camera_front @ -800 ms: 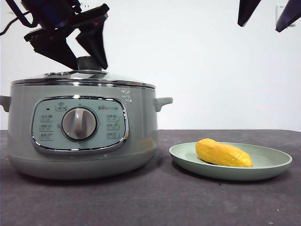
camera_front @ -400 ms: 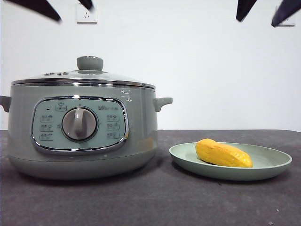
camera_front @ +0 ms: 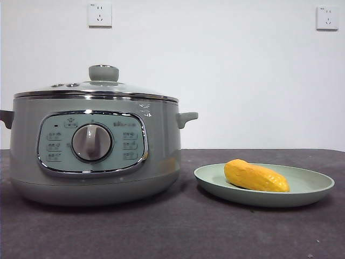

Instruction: Take the corn out from the steamer,put the corn on the plate,close the lid

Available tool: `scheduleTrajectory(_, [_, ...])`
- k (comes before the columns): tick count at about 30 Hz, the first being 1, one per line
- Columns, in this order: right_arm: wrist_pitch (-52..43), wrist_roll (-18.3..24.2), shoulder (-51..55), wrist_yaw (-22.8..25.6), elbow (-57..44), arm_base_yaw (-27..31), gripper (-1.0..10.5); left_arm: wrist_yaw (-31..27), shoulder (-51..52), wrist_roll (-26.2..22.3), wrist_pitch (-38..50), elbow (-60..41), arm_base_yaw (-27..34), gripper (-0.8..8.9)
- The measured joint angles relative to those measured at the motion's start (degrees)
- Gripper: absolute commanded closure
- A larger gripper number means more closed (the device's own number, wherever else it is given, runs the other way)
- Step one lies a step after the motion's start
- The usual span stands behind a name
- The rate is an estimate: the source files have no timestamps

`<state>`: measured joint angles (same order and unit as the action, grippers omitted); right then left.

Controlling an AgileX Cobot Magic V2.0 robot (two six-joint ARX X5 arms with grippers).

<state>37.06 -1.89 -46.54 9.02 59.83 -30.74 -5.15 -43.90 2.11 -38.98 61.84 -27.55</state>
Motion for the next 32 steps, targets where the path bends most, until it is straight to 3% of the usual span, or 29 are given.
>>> scheduleTrajectory(13, [-10.25, -0.33, 17.57, 0.02, -21.77, 0.0, 9.6, -5.22, 18.56, 0.02, 8.39, -23.8, -0.02, 8.21])
scheduleTrajectory(22, [-8.76, -4.15, 16.55, 0.42, -22.16, 0.0, 9.4, -5.22, 17.57, 1.66, 2.19, -24.79, -0.02, 8.16])
scheduleTrajectory(32, [-7.45, -4.42, 16.61, 0.42, -22.16, 0.0, 9.4, -5.2, 17.4, 2.01, 2.16, -24.79, -0.02, 8.16])
